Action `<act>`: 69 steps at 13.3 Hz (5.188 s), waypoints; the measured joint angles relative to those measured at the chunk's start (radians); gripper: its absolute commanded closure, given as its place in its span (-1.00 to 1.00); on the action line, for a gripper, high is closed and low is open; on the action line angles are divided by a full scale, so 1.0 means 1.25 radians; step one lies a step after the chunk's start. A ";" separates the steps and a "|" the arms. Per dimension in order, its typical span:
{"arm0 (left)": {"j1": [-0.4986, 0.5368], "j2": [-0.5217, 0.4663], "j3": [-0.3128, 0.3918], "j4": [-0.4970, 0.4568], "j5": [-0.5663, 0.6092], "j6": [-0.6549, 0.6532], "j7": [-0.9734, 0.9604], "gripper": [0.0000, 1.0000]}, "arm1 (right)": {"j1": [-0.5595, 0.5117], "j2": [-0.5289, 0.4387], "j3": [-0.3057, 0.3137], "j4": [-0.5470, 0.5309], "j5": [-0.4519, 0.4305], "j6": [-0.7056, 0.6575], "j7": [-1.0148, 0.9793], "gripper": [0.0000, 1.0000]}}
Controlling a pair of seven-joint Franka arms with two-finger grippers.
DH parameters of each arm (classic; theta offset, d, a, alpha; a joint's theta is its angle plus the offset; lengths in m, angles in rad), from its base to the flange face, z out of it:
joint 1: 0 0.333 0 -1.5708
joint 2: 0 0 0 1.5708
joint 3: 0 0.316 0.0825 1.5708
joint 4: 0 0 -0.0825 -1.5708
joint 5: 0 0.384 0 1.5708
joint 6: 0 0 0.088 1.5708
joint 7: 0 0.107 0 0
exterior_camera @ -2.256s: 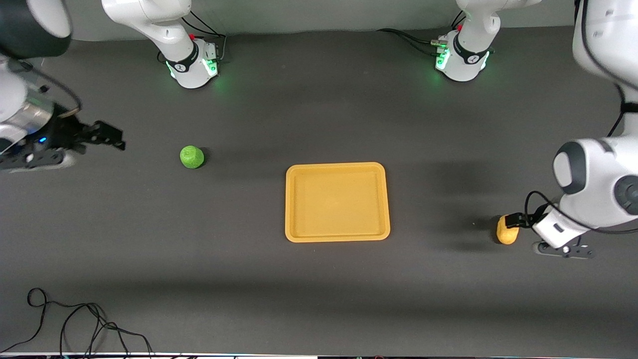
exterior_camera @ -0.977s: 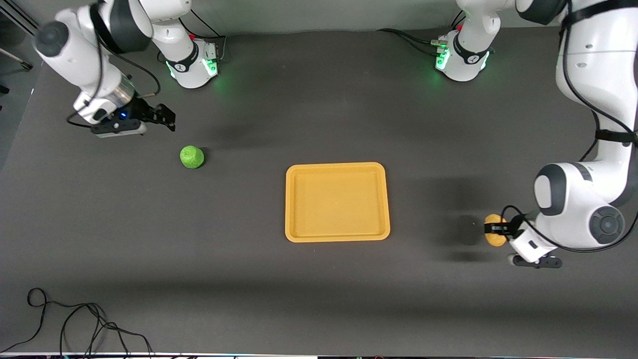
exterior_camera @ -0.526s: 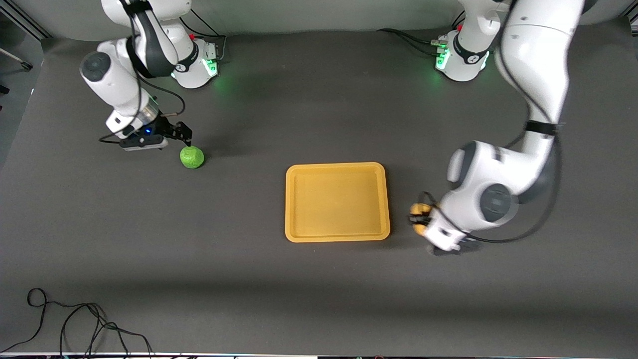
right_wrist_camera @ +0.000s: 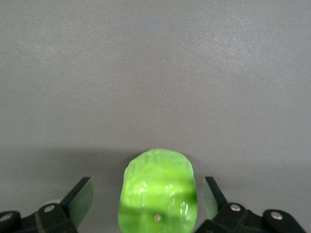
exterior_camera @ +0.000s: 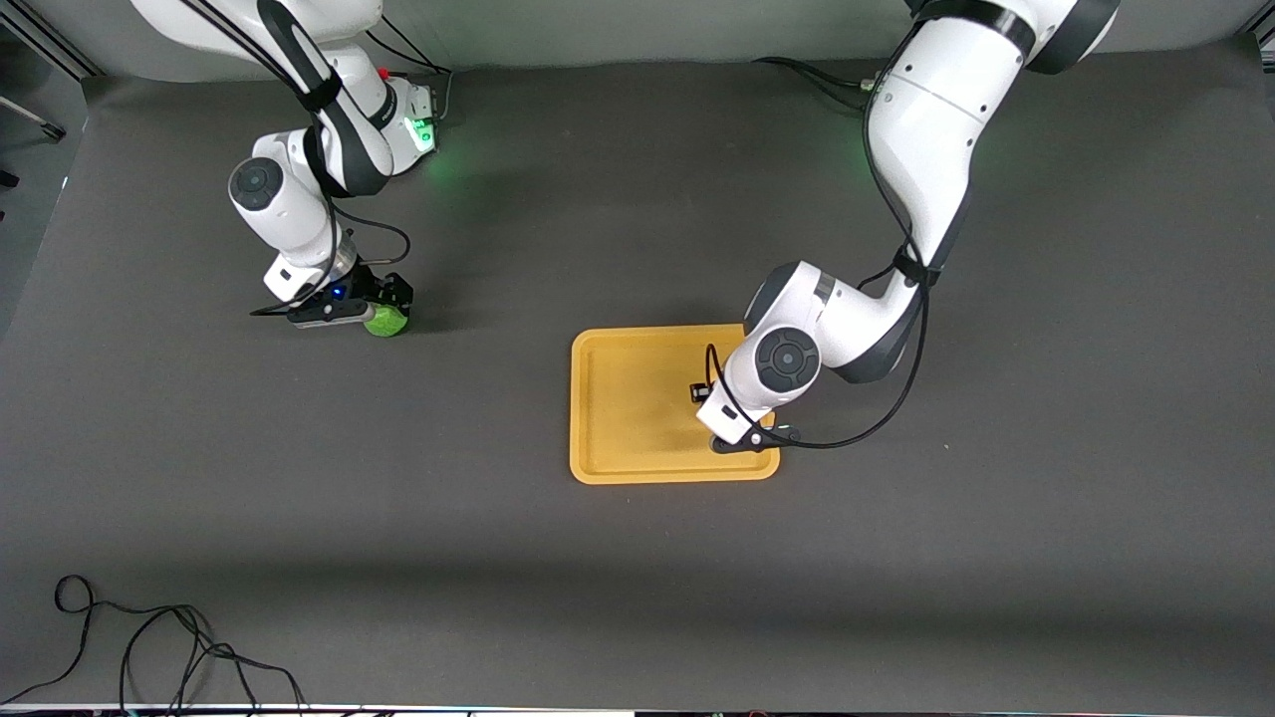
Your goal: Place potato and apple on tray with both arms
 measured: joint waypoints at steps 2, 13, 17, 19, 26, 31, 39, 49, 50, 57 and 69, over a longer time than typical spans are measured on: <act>0.008 0.000 0.008 -0.005 0.002 -0.006 0.004 0.24 | 0.000 0.031 0.000 0.001 0.000 0.023 0.000 -0.41; 0.078 -0.137 0.016 0.032 0.030 -0.186 0.034 -0.99 | 0.000 -0.113 -0.006 0.256 0.000 -0.473 0.000 0.18; 0.223 -0.266 0.022 0.027 0.094 -0.295 0.186 -0.99 | -0.001 -0.143 -0.026 0.554 0.000 -0.804 0.000 0.18; 0.313 -0.299 0.024 0.017 0.106 -0.295 0.316 -0.99 | -0.001 -0.119 -0.027 0.667 0.000 -0.868 0.000 0.18; 0.444 -0.425 0.021 -0.019 0.122 -0.294 0.556 -1.00 | 0.088 0.187 -0.017 1.046 0.000 -0.879 0.057 0.18; 0.442 -0.452 0.009 0.000 0.130 -0.311 0.573 -1.00 | 0.314 0.400 -0.012 1.264 0.000 -0.881 0.344 0.20; 0.440 -0.451 0.005 0.010 0.130 -0.332 0.598 -1.00 | 0.510 0.642 -0.015 1.426 -0.001 -0.816 0.557 0.20; 0.440 -0.449 0.005 0.014 0.130 -0.332 0.599 -1.00 | 0.521 0.816 -0.021 1.433 -0.010 -0.649 0.586 -1.00; 0.440 -0.448 0.005 0.014 0.130 -0.332 0.599 -1.00 | 0.521 0.815 -0.023 1.443 -0.014 -0.649 0.592 -1.00; 0.440 -0.447 0.005 0.013 0.129 -0.332 0.599 -1.00 | 0.519 0.621 -0.053 1.499 -0.034 -0.838 0.623 -1.00; 0.441 -0.446 0.006 0.018 0.129 -0.328 0.599 -1.00 | 0.144 0.137 -0.092 1.141 -0.021 -1.042 0.204 -1.00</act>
